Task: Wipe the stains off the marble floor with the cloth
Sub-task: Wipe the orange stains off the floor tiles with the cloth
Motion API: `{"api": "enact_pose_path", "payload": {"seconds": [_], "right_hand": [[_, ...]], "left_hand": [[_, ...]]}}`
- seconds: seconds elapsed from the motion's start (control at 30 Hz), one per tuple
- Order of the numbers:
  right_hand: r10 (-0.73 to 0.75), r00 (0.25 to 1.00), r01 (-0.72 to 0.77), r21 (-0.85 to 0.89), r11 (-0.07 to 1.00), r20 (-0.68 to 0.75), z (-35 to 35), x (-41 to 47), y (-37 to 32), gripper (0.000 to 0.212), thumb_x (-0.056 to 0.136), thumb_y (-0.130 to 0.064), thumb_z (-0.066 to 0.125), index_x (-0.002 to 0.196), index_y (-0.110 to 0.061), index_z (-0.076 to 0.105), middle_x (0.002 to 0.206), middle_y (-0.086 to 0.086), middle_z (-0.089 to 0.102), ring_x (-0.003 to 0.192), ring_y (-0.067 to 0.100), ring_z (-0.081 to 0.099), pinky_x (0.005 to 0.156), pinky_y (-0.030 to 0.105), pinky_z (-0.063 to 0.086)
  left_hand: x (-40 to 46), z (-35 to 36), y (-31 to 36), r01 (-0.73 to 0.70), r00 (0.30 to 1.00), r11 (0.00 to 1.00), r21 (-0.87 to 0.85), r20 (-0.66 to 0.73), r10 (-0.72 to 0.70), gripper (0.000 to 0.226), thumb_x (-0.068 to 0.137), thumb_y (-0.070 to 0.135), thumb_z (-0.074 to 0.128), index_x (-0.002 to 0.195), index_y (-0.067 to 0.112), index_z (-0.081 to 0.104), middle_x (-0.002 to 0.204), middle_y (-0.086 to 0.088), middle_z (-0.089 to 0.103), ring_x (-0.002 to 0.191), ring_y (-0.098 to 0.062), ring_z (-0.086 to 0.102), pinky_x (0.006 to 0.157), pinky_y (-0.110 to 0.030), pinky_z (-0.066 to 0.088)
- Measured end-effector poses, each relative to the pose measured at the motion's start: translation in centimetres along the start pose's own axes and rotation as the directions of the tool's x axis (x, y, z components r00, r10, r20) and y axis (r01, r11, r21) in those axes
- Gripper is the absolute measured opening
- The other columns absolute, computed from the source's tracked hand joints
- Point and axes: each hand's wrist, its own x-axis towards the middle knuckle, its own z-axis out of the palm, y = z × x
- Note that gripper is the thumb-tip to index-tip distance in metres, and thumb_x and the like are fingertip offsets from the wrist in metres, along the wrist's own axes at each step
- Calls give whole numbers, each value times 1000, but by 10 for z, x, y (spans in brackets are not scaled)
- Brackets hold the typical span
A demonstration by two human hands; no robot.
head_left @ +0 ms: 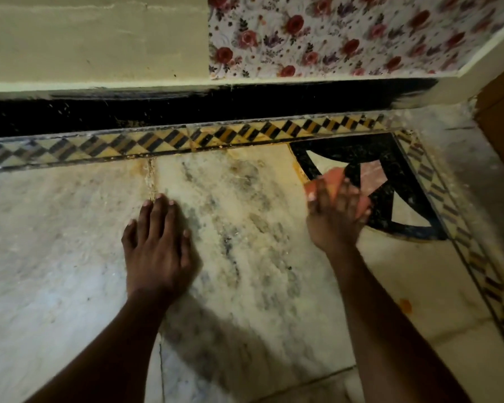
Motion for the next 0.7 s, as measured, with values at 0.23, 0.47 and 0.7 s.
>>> {"api": "enact_pose_path", "payload": {"seconds": [0.23,0.47,0.7], "right_hand": [[-149,989,150,-151,977,21,14,-112,85,53,99,-69,-4,150,-69,-21,175,-8,-22,162,26,-17,125,70,-3],[3,1000,-3,21,1000,-17,11,-61,54,57,108,-63,12,162,-55,-3,178,3,-15,163,36,-11,127,67,-3],[-48,998,45,-75,996,-39,18,-143,129,55,105,-65,10,156,-65,-11,178,-5,-11,164,29,-7,125,70,-2]], "left_hand": [[-2,0,-1,-3,1000,1000,-2,-10,3,71,103,50,19,164,15,24,175,-9,17,162,-28,11,128,-52,14],[-5,0,-3,-45,998,999,-14,-50,44,72,103,51,20,163,12,27,173,-11,22,161,-30,16,127,-54,16],[-28,0,4,-226,974,971,-75,-8,226,71,96,45,31,157,10,42,168,-13,35,155,-33,33,125,-53,25]]}}
